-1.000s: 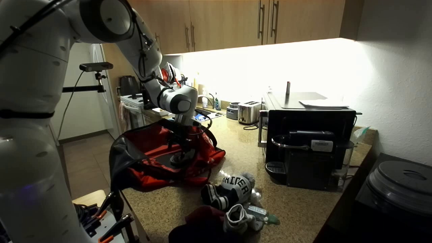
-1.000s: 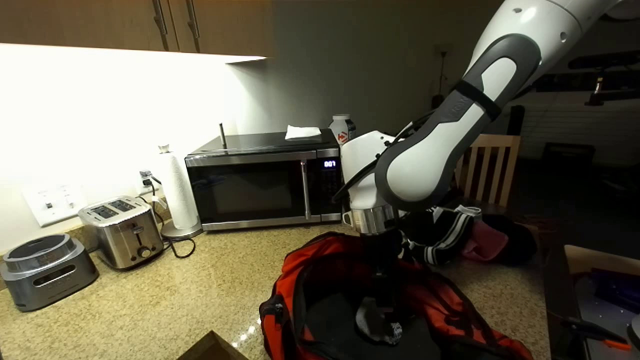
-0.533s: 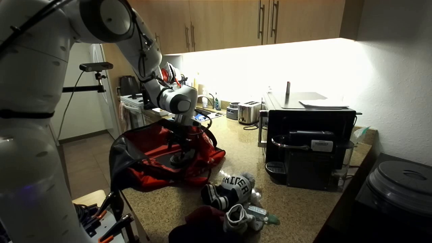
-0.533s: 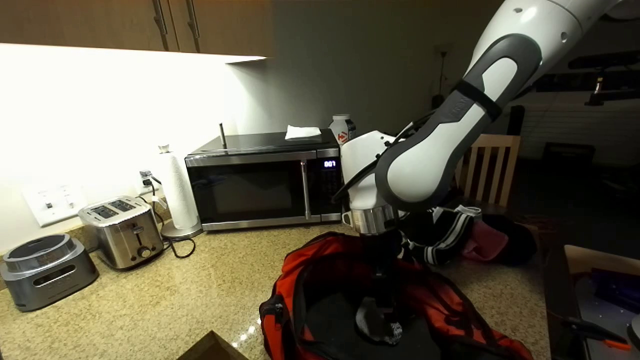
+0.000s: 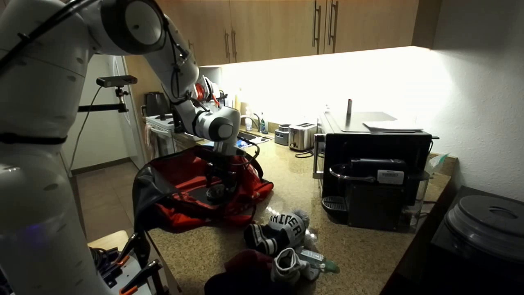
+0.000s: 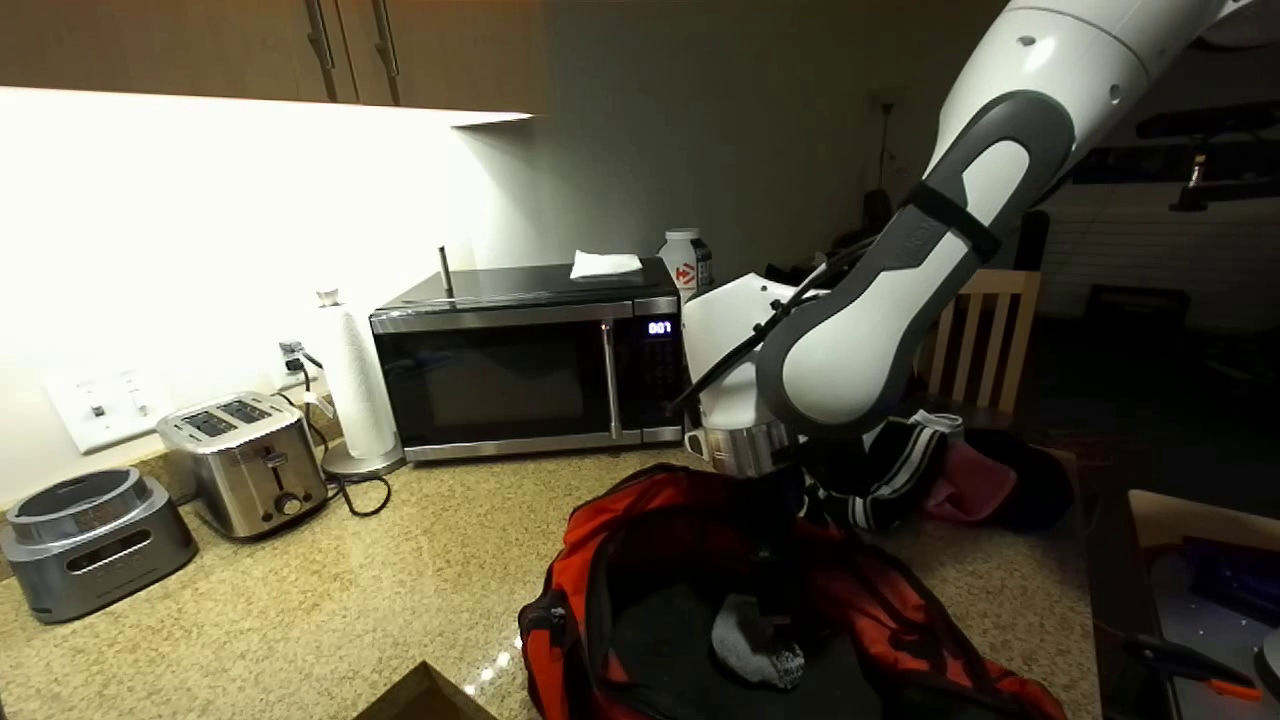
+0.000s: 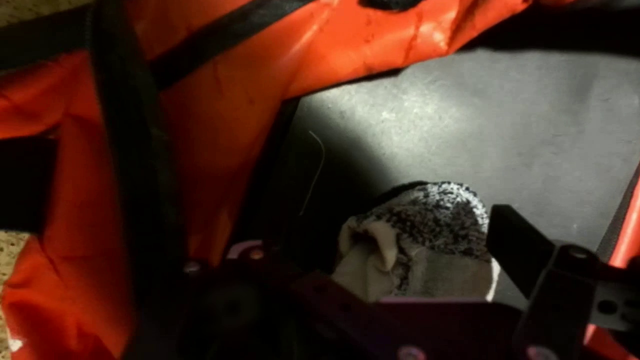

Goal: Pick up the grey object from the bag and put it on the countertop.

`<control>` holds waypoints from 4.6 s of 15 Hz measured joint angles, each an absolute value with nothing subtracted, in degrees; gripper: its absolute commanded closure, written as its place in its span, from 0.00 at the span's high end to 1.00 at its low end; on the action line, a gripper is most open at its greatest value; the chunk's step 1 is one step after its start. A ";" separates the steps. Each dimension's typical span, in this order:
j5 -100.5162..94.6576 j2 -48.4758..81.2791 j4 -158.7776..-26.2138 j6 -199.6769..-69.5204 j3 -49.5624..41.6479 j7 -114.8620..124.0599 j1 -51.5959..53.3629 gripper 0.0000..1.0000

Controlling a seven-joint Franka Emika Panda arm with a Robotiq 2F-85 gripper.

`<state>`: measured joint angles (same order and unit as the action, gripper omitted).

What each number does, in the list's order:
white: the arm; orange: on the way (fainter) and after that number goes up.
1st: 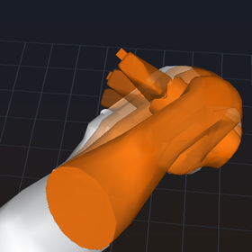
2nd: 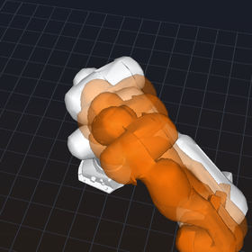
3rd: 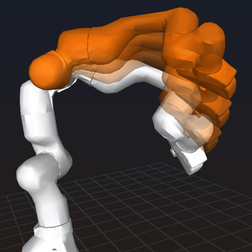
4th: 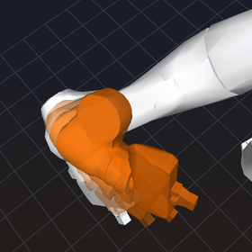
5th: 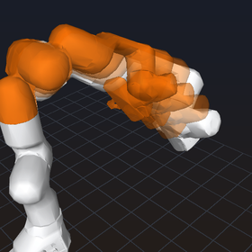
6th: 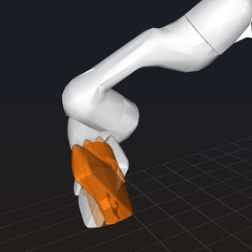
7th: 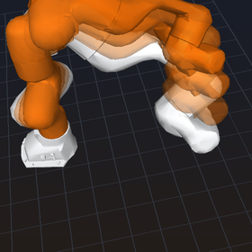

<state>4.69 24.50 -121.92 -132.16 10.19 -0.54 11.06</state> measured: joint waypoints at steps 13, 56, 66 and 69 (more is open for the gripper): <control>5.01 25.01 -118.24 -135.92 9.88 -0.54 11.02 1.00; -3.48 -4.63 -131.01 -117.96 6.21 10.48 8.87 0.07; -5.26 -8.77 -131.04 -117.69 3.04 13.55 2.78 0.07; -5.26 -9.52 -131.17 -117.69 1.45 14.19 0.76 0.07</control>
<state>-5.26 -9.52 -131.17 -117.69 1.45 14.19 0.76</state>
